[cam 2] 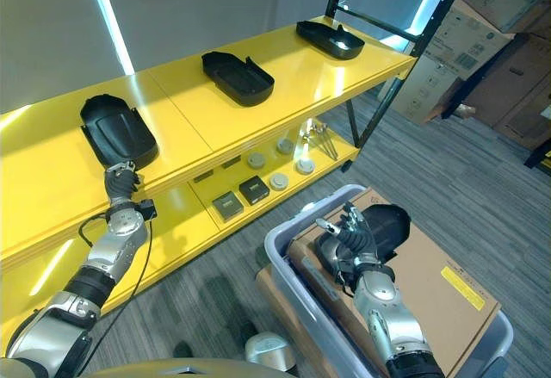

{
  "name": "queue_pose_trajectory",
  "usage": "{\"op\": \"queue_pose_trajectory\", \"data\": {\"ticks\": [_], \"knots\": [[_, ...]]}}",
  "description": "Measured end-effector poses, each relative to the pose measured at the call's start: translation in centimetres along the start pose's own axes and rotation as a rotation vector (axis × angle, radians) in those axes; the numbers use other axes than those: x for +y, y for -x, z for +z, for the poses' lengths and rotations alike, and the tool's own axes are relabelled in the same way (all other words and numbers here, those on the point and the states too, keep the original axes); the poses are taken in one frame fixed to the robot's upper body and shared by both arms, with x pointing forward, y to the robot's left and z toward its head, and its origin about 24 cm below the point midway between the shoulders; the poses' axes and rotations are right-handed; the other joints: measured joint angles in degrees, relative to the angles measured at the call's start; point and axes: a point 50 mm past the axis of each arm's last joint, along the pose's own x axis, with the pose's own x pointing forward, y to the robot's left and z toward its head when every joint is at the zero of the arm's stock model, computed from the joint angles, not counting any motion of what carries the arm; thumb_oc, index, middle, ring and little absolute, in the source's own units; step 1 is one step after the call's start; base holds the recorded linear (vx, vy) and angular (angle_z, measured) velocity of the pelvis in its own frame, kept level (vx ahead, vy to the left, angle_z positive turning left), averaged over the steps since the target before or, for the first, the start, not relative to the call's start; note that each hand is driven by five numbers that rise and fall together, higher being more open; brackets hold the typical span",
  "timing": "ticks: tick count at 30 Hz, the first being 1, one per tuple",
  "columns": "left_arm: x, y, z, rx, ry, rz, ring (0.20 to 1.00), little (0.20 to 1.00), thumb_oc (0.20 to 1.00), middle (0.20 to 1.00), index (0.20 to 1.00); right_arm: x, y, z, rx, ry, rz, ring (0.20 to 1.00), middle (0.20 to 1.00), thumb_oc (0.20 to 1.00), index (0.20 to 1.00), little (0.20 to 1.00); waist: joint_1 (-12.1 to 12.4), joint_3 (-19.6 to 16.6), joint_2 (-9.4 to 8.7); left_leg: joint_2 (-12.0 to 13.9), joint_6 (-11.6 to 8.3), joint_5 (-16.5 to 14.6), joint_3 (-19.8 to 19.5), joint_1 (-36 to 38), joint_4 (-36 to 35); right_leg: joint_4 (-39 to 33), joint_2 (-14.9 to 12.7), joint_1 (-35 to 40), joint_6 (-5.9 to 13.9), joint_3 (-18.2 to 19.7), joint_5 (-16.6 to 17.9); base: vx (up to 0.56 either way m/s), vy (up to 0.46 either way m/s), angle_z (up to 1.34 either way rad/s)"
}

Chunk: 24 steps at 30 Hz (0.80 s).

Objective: Move parts from the plastic box to the shelf.

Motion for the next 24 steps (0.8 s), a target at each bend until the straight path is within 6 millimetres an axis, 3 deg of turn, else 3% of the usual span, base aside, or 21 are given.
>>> {"op": "queue_pose_trajectory", "data": {"ticks": [9, 24], "knots": [[0.3, -0.4, -0.2, 0.013, -0.010, 0.018, 0.200, 0.200, 0.200, 0.200, 0.200, -0.4, -0.2, -0.5, 0.021, 0.009, -0.012, 1.000, 1.000, 1.000, 1.000, 1.000, -0.39, 0.02, -0.06, 0.02, -0.01, -0.01, 0.10, 0.18, 0.01, 0.00, 0.02, 0.12, 0.01, 0.11, -0.01, 0.00, -0.001, 0.00], [0.2, -2.0, 1.4, -0.020, -0.026, 0.041, 0.200, 0.200, 0.200, 0.200, 0.200, -1.0, -0.3, 0.0, 0.016, 0.047, 0.018, 1.000, 1.000, 1.000, 1.000, 1.000, -1.87, 0.31, -0.57, 0.18, 0.04, -0.37, 1.31, 1.20, 0.03, 0.08, 0.18, 0.58, 0.10, 1.10, -0.15, 0.02, -0.011, -0.04]]}}
